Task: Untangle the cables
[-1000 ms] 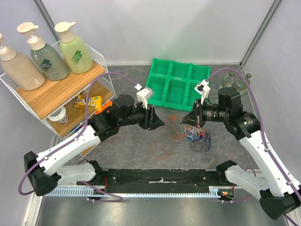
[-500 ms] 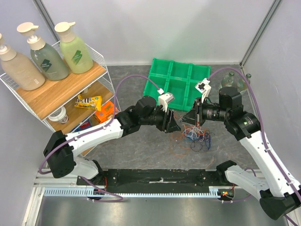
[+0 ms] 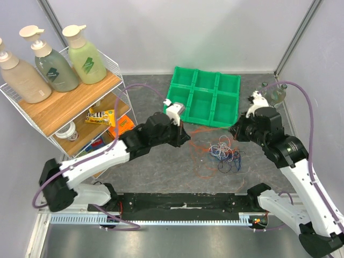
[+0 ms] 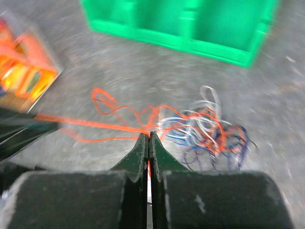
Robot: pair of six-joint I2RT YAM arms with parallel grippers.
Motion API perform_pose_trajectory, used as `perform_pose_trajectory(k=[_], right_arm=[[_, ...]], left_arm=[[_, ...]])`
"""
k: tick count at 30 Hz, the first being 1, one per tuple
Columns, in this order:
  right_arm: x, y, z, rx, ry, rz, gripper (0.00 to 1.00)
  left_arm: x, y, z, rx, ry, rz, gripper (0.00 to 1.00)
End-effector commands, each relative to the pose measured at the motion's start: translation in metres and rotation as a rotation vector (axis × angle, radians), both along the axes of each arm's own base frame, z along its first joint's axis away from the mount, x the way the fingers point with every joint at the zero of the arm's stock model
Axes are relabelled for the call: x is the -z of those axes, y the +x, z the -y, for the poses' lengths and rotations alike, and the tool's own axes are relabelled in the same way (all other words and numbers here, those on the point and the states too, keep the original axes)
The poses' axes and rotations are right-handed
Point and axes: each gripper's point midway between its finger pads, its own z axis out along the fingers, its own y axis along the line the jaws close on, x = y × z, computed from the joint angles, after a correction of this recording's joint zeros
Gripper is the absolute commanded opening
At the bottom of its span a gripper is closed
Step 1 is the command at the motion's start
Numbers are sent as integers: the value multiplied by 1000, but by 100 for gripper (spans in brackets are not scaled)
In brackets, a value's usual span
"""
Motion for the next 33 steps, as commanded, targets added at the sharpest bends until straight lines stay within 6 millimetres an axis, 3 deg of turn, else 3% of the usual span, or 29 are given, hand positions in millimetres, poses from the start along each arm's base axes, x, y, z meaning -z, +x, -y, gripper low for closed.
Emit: perform_pose_trajectory(k=[1,3,5,8,13,15,17,19,21,24,26,27,30,33], right_arm=[[-4,3,141,754,-316,33,0],[-15,-4,174,909,-439,54,0],[-26,-11,193,1002,-516,62,0],[-40,-12,203,1053,-540,96,0],[-40,-9,209,1054,-638,80,0],[-45,9,186,893,-586,104,0],[-57,28,134,593,-430,189,0],[-85,26,88,362,-248,294,0],[-111,21,61,261,-119,328,0],[-153,13,23,60,-5,382,0],[-186,5,11,0,63,427,0],[-201,1,7,-28,90,457,0],[-230,-13,-5,-108,155,507,0],[-246,-22,-9,-136,203,531,0]], left_arm=[[-28,3,-49,-147,9,112,2],[-33,-5,-63,-154,9,117,2],[-39,-13,-75,-157,16,123,2],[-50,-17,-96,-186,43,157,2],[-112,-19,-115,-140,67,335,2],[-139,-20,-112,-88,67,400,2],[-157,-21,-101,-31,50,431,2],[-166,-21,-82,18,5,414,5],[-170,-29,-57,93,-84,377,20],[-161,-35,-25,171,-196,315,52],[-152,-33,-6,208,-233,282,79],[-148,-30,2,217,-238,270,85],[-131,-12,24,203,-229,237,87],[-112,-10,52,289,-253,173,87]])
